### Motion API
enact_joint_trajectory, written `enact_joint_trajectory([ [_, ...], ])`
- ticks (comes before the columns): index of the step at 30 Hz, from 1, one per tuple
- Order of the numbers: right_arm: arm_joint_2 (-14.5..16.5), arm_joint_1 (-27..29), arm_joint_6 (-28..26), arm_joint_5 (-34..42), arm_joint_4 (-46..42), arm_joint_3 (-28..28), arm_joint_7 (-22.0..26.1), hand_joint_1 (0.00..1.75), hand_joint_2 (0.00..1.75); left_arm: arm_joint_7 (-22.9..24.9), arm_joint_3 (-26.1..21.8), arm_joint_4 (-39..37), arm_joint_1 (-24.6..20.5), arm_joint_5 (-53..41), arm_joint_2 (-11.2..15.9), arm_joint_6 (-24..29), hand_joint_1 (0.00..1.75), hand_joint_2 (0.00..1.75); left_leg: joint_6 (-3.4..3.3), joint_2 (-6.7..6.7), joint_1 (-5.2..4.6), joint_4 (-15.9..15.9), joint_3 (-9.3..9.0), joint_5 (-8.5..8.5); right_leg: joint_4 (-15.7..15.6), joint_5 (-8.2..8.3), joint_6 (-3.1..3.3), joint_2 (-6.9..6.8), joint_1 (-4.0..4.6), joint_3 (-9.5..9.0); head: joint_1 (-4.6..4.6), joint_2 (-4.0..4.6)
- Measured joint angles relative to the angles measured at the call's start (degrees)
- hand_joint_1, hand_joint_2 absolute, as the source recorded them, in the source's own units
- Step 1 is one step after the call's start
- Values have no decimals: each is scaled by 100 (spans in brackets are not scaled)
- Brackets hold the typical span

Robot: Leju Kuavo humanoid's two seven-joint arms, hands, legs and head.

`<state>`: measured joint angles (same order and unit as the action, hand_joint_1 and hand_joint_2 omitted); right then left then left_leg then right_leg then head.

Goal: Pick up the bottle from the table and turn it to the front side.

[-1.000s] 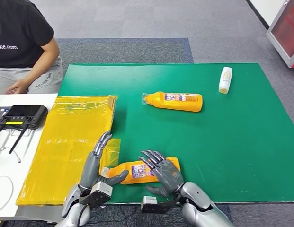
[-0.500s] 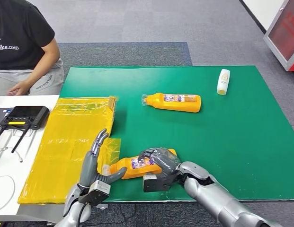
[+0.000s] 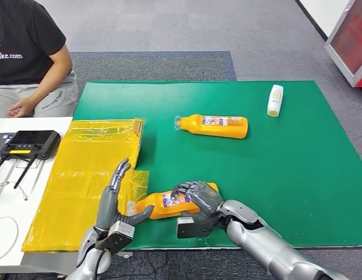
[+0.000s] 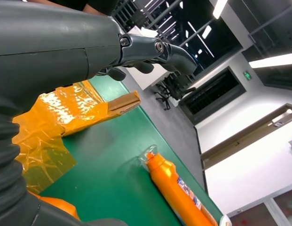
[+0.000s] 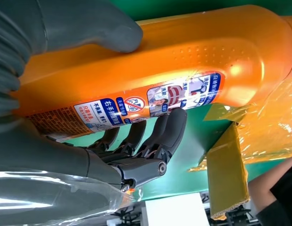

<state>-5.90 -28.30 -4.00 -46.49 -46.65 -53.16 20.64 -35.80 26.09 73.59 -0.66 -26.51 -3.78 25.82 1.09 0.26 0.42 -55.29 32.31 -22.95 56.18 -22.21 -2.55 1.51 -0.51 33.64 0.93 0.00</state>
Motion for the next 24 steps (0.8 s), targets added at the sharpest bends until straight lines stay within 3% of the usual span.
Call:
enact_joint_trajectory([
  [5,0,33,-159,61,4,-22,86,175,175,0,-39,1,-1,0,0,19,0,175,0,-1,0,0,2,1,0,0,0,-1,0,1,-1,0],
  [8,11,200,-470,407,-42,67,455,175,175,-14,-57,22,-1,20,-1,55,0,175,-3,-4,0,0,7,3,0,0,-2,-4,0,1,-1,0],
  [12,102,688,-806,1038,-398,520,939,175,175,-130,-104,187,9,120,-6,96,0,175,-6,-16,0,0,35,7,2,0,-6,-18,0,16,0,0],
  [21,501,1453,-1045,1584,-1056,1629,1104,175,175,-380,-185,916,187,157,-29,428,0,175,-5,-19,1,0,100,9,4,-1,-7,-22,0,80,-2,0],
  [22,534,1495,-1062,1596,-1107,1711,1114,155,175,-380,-187,978,201,153,-29,441,0,175,-5,-19,1,0,104,9,4,-1,-7,-22,0,83,-1,0],
  [24,579,1553,-1134,1507,-1194,1833,1082,72,175,-380,-192,1071,220,142,-28,467,0,175,-5,-19,0,0,109,9,4,-1,-7,-22,0,88,-1,0],
])
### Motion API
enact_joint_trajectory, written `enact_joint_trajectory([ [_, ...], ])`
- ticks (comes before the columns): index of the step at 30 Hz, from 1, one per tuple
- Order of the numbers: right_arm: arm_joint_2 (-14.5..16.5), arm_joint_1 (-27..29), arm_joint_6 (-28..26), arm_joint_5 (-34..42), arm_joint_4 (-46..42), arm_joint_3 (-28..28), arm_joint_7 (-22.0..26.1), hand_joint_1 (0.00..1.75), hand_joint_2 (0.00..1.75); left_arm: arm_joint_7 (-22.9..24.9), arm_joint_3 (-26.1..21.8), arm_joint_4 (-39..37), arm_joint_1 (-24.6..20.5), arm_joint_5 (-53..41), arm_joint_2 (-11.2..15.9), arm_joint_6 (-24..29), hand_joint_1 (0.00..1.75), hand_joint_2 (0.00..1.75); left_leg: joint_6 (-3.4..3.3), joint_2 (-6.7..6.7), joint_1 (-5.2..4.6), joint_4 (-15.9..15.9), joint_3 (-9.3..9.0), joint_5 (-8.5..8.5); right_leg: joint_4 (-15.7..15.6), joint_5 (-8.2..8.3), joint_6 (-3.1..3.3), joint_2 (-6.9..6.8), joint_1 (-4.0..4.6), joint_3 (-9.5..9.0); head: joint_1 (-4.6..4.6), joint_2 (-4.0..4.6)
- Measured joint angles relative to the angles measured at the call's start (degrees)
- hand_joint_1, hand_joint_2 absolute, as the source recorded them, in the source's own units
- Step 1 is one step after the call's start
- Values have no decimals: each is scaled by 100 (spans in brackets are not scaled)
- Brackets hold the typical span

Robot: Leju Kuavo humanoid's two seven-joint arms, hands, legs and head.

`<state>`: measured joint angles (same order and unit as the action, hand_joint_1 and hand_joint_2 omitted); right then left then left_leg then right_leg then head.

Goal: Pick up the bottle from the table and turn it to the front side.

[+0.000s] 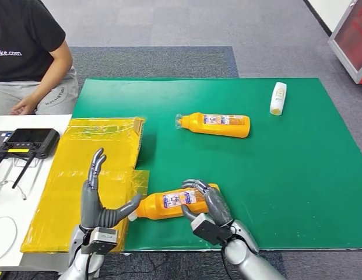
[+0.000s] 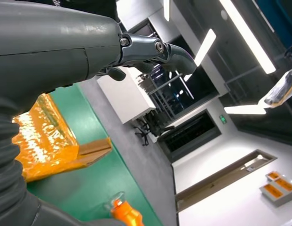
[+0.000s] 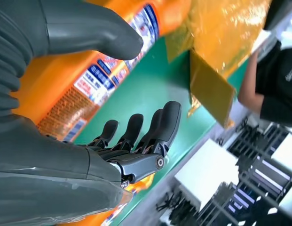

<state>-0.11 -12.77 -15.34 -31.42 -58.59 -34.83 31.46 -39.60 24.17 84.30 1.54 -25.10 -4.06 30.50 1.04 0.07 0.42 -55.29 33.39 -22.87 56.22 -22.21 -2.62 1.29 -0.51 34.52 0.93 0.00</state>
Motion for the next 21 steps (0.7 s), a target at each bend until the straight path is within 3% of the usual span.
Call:
enact_joint_trajectory([
  [1,10,16,-70,-125,-30,35,-52,28,175,1,-2,33,5,-14,1,13,0,175,0,0,0,0,1,0,0,0,0,0,0,1,0,0],
  [2,14,24,-157,-295,-48,54,-123,4,175,4,-3,57,10,-35,1,23,0,175,0,0,0,0,2,0,0,0,0,0,0,2,0,0],
  [3,15,26,-241,-488,-56,61,-211,0,175,9,-5,76,14,-57,2,28,0,175,0,0,0,0,3,0,0,0,0,0,-1,3,0,0],
  [8,-14,-3,-347,-1583,-58,22,-853,0,175,56,-10,101,29,-161,2,8,0,175,0,0,0,0,8,0,0,1,0,0,-1,8,0,0],
  [12,-157,-160,1,-2391,-58,-189,-1400,0,175,70,-32,101,47,-210,1,-43,0,175,0,0,0,0,10,2,0,1,0,0,-1,9,0,0],
  [17,-312,-444,535,-2793,-58,-541,-1708,0,175,70,-81,101,61,-250,-11,-79,0,175,-1,0,0,-1,12,3,0,2,-1,0,-1,12,-1,0],
  [21,-382,-591,658,-2822,-57,-723,-1749,0,175,70,-123,99,72,-257,-21,-79,0,175,-2,0,0,-1,15,3,0,1,-1,-1,-1,14,-1,0],
])
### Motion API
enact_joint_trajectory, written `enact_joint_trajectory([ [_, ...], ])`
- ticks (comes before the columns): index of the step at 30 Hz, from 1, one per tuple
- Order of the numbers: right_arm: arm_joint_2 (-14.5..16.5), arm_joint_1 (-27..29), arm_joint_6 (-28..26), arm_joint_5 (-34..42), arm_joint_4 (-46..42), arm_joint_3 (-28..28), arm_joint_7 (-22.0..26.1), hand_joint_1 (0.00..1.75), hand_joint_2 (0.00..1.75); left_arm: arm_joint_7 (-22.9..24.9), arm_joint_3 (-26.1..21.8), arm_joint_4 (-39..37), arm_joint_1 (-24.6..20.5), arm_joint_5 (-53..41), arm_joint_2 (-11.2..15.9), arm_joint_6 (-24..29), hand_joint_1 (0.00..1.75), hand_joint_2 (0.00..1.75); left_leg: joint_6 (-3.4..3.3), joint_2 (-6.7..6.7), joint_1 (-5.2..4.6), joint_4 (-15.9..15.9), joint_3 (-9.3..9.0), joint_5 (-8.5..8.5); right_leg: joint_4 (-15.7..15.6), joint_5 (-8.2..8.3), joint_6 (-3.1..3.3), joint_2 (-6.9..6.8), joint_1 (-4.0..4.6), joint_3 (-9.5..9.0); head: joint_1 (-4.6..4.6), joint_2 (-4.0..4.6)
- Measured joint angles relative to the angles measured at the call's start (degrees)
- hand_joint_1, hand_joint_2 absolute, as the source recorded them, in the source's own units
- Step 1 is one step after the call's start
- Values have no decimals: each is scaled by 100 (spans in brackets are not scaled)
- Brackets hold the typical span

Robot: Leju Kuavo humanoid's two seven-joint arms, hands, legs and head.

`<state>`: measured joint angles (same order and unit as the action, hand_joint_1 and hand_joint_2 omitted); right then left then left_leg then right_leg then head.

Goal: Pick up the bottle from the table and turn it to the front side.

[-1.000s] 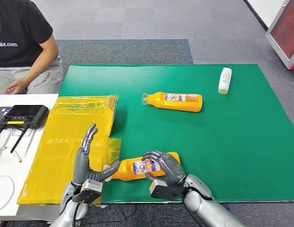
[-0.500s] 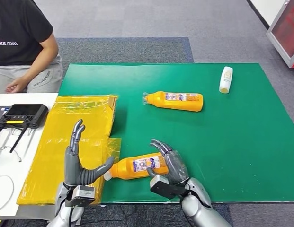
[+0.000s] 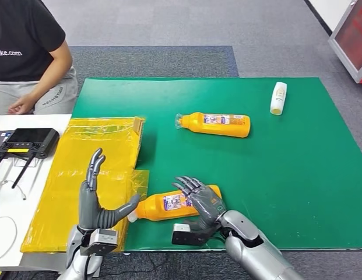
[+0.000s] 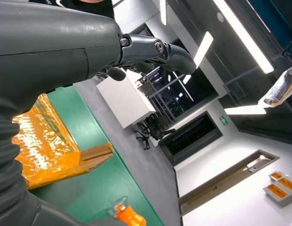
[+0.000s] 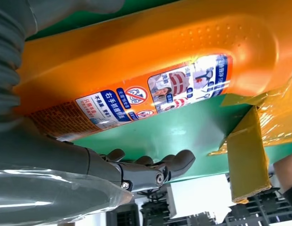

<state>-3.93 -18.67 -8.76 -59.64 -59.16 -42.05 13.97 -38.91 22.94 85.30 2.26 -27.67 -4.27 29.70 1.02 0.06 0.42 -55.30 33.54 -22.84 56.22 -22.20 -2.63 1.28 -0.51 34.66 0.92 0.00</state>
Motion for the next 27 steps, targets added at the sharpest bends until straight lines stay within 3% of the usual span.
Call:
enact_joint_trajectory([
  [11,-243,-788,1063,608,259,-662,-70,0,175,-69,-34,-115,9,131,-27,98,0,175,3,1,0,-1,3,4,0,5,-1,1,0,3,0,0],
  [12,-246,-872,1129,625,318,-731,-200,15,175,-69,-35,-132,17,144,-32,146,0,175,4,1,0,-1,3,5,0,7,-1,1,0,3,0,0],
  [15,-239,-1136,1286,615,518,-936,-588,146,175,-70,-41,-175,62,146,-52,259,0,175,2,1,0,-1,3,9,0,10,-1,0,0,2,0,0],
  [16,-231,-1217,1327,618,587,-997,-656,175,175,-70,-44,-187,77,142,-59,281,0,175,1,1,0,-1,3,11,0,10,-2,0,0,2,1,0],
  [27,-72,-1697,1295,654,1204,-1410,-802,175,175,-70,-103,-248,115,133,-91,396,0,175,-2,-7,0,-1,4,20,-1,18,-8,-10,-1,-1,1,0],
])
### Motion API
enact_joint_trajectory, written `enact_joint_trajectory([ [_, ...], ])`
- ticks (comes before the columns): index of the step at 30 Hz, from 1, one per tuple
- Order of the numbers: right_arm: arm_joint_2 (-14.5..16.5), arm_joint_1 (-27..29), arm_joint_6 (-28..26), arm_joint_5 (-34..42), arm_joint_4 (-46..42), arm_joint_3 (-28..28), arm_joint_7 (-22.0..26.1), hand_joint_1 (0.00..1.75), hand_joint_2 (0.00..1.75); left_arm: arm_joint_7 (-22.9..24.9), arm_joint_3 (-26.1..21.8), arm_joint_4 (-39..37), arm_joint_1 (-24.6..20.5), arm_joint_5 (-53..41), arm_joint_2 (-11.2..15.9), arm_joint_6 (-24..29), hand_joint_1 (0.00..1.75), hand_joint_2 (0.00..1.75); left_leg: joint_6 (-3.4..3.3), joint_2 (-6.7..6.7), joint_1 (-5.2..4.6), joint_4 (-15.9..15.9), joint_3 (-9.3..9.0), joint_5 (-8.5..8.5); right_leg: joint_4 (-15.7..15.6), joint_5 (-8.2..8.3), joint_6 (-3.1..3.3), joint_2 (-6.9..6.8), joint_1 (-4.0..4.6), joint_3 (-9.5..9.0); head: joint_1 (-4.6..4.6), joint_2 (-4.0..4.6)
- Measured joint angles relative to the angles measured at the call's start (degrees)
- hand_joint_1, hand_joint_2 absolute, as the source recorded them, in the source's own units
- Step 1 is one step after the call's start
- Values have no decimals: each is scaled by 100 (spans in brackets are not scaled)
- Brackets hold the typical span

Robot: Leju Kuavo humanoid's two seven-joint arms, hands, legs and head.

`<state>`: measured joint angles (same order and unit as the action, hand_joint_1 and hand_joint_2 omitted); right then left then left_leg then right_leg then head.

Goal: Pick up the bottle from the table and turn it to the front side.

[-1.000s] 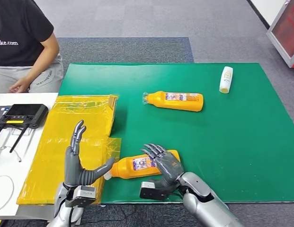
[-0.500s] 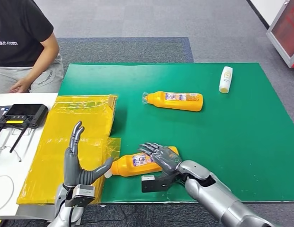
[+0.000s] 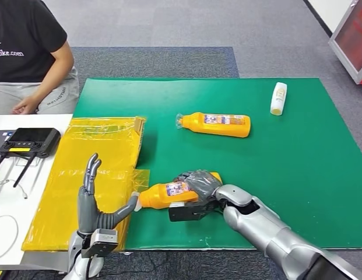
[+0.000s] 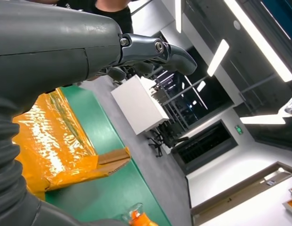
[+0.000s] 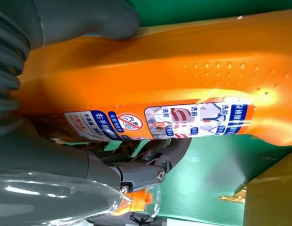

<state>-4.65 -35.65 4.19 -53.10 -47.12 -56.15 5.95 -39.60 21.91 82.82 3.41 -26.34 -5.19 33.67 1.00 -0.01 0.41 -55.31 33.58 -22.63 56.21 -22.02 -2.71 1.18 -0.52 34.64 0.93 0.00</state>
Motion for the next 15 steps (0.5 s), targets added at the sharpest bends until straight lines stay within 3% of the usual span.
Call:
enact_joint_trajectory([
  [10,63,121,-791,104,113,-25,159,175,175,0,-75,2,-4,-3,-6,7,0,175,1,-5,0,0,3,1,0,-1,0,-4,0,2,-1,0],
  [15,143,596,-1305,587,-173,479,513,175,175,0,-80,39,-6,-14,-8,-103,0,175,1,-9,0,0,9,0,0,0,0,-7,0,6,0,0],
])
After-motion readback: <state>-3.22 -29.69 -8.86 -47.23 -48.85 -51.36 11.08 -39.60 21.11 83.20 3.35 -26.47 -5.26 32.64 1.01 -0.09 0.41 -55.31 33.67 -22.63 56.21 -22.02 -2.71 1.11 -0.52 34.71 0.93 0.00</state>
